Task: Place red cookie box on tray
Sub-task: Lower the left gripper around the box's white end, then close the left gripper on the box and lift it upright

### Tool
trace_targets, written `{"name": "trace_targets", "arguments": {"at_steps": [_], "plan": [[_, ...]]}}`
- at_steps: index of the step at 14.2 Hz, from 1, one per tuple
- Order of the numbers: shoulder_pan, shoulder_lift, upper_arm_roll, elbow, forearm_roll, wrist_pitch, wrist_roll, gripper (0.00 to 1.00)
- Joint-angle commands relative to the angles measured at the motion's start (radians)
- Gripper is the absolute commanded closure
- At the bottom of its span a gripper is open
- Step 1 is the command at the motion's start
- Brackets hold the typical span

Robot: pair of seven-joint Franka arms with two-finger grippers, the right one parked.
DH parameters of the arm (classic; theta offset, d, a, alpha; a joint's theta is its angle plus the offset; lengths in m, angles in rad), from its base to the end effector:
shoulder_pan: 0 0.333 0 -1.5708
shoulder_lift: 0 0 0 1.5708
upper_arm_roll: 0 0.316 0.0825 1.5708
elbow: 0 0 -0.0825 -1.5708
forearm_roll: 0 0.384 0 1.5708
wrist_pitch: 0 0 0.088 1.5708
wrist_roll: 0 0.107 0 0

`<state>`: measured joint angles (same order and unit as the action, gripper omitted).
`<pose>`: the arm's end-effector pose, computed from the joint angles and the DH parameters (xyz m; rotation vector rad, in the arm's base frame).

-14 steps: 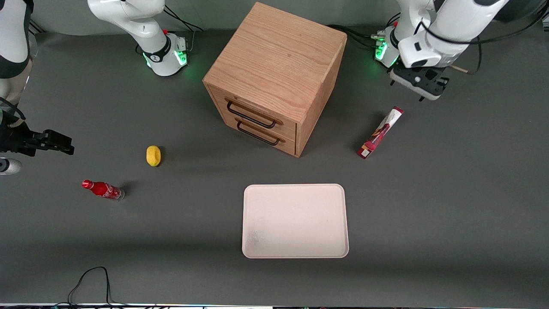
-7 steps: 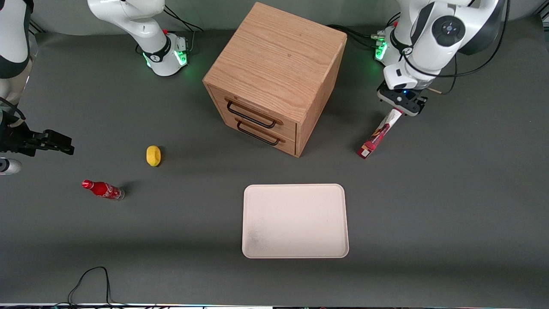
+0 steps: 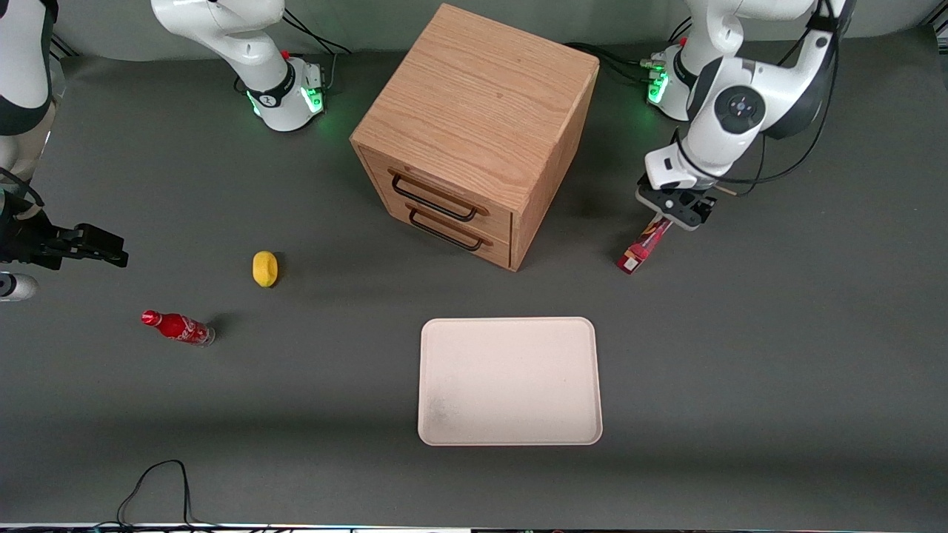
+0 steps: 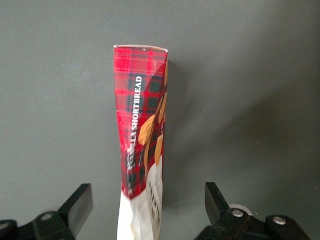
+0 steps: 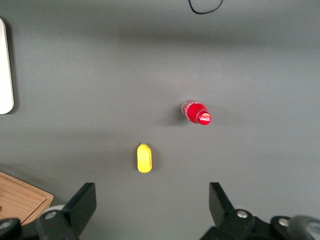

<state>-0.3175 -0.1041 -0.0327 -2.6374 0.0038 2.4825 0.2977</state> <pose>0.3935 -0.1434 0.2765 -2.9692 1.0016 0.0794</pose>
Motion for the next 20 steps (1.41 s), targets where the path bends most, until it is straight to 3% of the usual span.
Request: {"name": "trace_targets", "arguments": {"at_steps": [1,6,7,10,11,17,20], "plan": [[-0.002,0.04,0.005,-0.038,0.021,0.105,0.011,0.0],[0.009,0.08,0.005,-0.039,0.024,0.154,0.012,0.02],[0.011,0.08,0.005,-0.038,0.024,0.156,0.012,0.16],[0.018,0.083,0.007,-0.038,0.025,0.157,0.012,0.84],[0.018,0.084,0.007,-0.038,0.024,0.157,0.012,0.99],[0.047,0.073,0.01,-0.02,0.024,0.142,0.063,1.0],[0.049,0.009,0.011,0.029,0.024,0.031,0.064,1.0]]}}
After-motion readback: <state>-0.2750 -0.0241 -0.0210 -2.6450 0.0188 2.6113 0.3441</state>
